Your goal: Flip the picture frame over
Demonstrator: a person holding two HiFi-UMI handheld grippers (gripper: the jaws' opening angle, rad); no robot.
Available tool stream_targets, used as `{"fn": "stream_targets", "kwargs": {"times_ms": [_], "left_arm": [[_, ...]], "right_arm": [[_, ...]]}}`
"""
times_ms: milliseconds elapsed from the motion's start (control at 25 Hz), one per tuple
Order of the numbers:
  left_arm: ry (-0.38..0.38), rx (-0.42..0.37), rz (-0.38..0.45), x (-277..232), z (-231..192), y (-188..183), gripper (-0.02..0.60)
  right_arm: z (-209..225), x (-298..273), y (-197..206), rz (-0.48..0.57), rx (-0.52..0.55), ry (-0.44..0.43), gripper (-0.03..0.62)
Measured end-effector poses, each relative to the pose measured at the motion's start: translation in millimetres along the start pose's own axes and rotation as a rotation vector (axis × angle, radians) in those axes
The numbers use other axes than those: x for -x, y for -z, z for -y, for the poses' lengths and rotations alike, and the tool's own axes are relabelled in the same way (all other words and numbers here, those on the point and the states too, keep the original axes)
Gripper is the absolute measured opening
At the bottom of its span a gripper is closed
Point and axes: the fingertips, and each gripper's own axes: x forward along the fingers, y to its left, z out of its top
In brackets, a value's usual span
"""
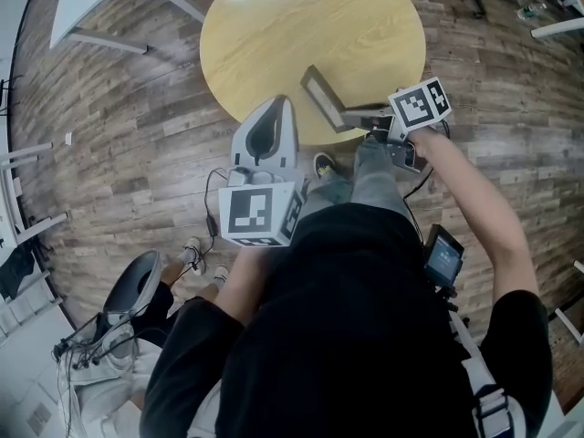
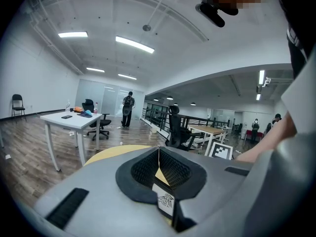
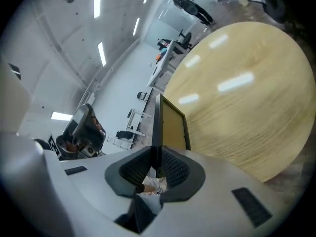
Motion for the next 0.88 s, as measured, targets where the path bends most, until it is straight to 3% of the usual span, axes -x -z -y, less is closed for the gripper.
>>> {"fn": "stream_targets", "kwargs": {"times_ms": [200,440,640,880], "left_arm": [[0.004,0.004,-0.006,-1.2,3.5,1.7,0.023],[0.014,0.005,-0.008,-7.8,7.2,0.6,0.023],[0.021,-0.005,-0.011,-10.6,14.0,3.1,0.023],[0.013,-0.009,-0.021,-4.5,12.0,6.8,0.023]], "right_arm": [[18.5,10.9,-2.0,0.064,-0.098,-0.006,0.077],[30.5,19.8,-9.6,0.087,-0.093,0.021,0.077],[61.5,25.7,3.8,0.041,-0.034,0.156,0.077],[81.3,21.1,13.8,0.078,-0.065,0.218,0.078]]}}
